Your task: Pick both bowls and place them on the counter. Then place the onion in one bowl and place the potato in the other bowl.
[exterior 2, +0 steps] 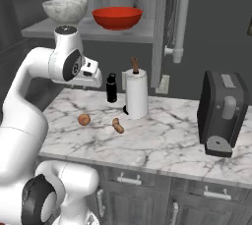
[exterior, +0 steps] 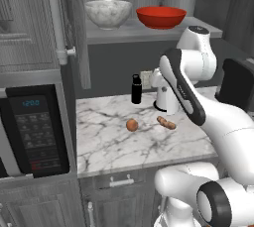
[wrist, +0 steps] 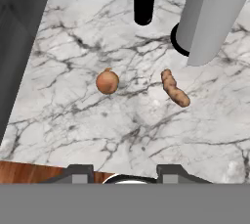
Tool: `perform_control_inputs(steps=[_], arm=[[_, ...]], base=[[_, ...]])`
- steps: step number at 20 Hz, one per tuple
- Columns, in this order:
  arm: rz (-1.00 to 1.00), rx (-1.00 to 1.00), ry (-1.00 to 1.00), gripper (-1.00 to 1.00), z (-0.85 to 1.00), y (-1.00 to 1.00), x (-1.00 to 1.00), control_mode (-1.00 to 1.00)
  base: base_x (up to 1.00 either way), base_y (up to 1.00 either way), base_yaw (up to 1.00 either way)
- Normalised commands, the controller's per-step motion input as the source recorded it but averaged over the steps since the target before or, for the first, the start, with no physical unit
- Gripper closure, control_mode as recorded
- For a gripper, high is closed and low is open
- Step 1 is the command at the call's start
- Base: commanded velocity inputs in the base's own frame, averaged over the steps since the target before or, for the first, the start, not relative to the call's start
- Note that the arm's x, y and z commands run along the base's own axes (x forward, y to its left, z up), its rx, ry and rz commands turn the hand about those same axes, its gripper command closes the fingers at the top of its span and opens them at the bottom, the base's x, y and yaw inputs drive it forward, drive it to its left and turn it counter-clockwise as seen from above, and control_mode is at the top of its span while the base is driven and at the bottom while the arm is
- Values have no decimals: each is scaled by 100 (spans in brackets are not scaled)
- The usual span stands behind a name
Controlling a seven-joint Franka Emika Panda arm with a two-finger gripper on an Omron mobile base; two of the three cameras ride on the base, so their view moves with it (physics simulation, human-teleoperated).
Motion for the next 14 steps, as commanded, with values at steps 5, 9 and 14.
perform_control_inputs(steps=[5,9,14], arm=[[-1,0,0,-100,0,3,2,-100],[5,0,0,-100,12,2,-1,-100],[21,-2,-10,-100,50,0,-18,-100]], base=[[0,0,0],[0,0,0],[0,0,0]])
